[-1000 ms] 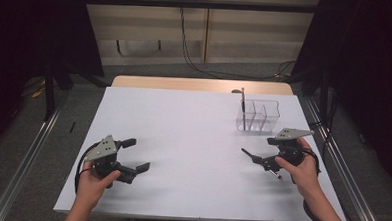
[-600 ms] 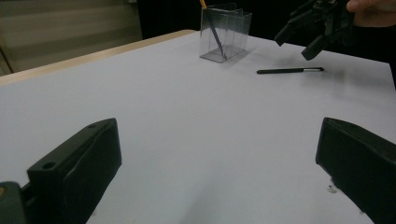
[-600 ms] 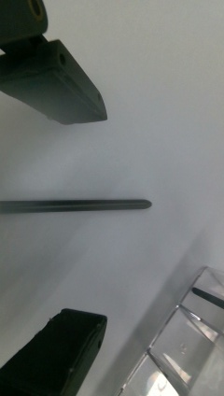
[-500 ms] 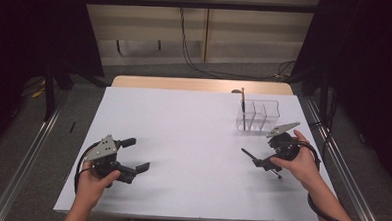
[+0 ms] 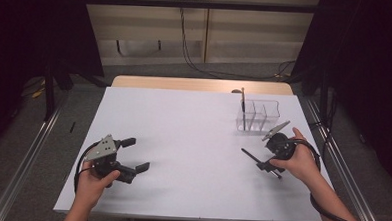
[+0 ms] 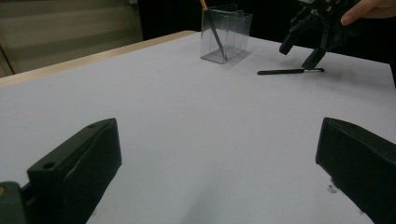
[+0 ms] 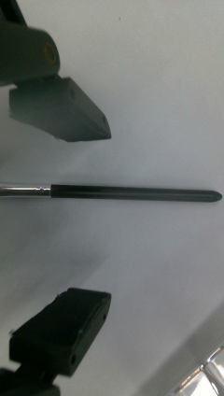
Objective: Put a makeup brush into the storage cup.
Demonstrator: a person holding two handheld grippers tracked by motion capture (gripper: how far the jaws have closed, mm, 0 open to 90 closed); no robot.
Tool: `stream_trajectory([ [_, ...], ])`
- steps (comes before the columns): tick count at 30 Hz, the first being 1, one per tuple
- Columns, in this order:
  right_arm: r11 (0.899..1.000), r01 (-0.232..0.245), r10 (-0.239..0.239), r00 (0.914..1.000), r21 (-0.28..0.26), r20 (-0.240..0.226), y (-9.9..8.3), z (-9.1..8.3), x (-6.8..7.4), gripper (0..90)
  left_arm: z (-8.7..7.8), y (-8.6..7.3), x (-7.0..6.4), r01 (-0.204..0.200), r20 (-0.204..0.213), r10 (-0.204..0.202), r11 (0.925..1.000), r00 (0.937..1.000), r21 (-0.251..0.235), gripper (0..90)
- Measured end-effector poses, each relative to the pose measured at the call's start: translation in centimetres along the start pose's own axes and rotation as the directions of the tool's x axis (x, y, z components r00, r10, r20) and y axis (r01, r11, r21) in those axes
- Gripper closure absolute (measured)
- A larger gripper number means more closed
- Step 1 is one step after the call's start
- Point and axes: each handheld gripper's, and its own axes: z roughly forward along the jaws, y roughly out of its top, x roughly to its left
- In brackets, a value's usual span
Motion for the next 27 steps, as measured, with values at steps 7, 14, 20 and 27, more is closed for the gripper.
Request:
stream_trajectory([
  [7,1.000,-0.005,0.005,1.0000,0.009,-0.008,0.10,-0.31,-0.09,29.7,-0.05,0.09,0.09,-0.007,-0.001,0.007,1.0000,1.0000,-0.001,0.2],
  [14,0.998,-0.057,0.057,0.9981,0.032,-0.022,-0.18,-0.23,-0.14,31.8,-0.04,0.06,0.13,-0.003,0.000,0.003,1.0000,1.0000,0.000,0.3],
  [20,0.999,-0.038,0.039,0.9988,0.039,-0.029,-0.26,-0.18,-0.10,41.3,0.01,0.07,0.09,-0.004,0.002,0.004,1.0000,1.0000,-0.001,0.3],
  [27,0.997,-0.021,0.024,0.9988,0.080,-0.042,-0.22,0.10,0.25,51.3,0.01,0.10,0.08,-0.009,0.003,0.009,0.9999,1.0000,-0.007,0.3],
])
